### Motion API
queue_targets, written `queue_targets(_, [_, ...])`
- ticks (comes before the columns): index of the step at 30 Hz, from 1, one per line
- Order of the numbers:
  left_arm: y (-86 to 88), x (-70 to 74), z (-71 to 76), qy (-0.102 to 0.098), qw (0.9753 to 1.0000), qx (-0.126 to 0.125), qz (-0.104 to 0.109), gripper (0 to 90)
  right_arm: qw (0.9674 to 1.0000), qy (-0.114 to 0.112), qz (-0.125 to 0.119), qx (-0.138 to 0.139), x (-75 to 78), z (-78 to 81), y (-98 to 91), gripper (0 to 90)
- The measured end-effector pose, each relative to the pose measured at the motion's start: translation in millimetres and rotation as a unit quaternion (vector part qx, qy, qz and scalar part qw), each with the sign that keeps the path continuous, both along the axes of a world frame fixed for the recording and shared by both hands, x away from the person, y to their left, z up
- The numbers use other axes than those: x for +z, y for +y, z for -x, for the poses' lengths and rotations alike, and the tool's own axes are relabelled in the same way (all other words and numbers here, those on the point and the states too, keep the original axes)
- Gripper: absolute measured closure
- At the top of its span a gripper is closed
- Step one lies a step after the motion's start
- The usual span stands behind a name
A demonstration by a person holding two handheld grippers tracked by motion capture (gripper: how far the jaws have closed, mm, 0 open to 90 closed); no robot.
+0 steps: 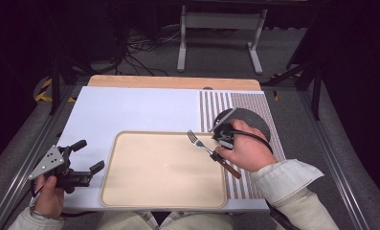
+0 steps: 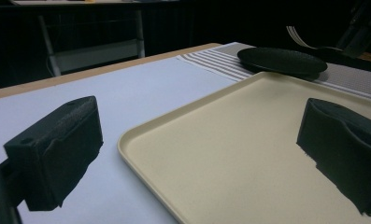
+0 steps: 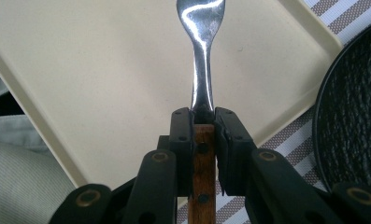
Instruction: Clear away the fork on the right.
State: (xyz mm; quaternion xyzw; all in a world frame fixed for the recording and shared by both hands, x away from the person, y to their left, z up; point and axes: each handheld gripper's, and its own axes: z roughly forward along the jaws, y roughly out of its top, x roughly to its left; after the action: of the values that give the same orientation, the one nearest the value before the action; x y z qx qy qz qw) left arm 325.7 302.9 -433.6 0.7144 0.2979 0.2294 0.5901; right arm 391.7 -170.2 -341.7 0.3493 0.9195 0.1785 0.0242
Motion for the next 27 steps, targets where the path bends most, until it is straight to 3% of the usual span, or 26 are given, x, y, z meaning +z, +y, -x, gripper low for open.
queue_targets(8, [0.0, 0.0, 0.1, 0.000, 1.0000, -0.001, 0.000, 0.7, 0.9993, 0.013, 0.003, -0.036, -3.1, 0.7, 12.7, 78.0])
queue_targets(16, [0.5, 0.3, 0.2, 0.000, 1.0000, -0.005, -0.003, 0.8, 0.9986, 0.020, 0.007, -0.049, -8.8, 1.8, 22.6, 78.0])
queue_targets(20, [0.8, 0.3, 0.1, 0.001, 1.0000, -0.005, -0.005, 0.8, 0.9987, 0.017, 0.010, -0.048, -16.0, 2.7, 28.9, 77.9])
queue_targets(27, [0.3, -0.1, -0.2, 0.001, 1.0000, -0.004, -0.004, 0.8, 0.9960, 0.037, 0.010, -0.081, -30.6, 1.5, 31.7, 77.9])
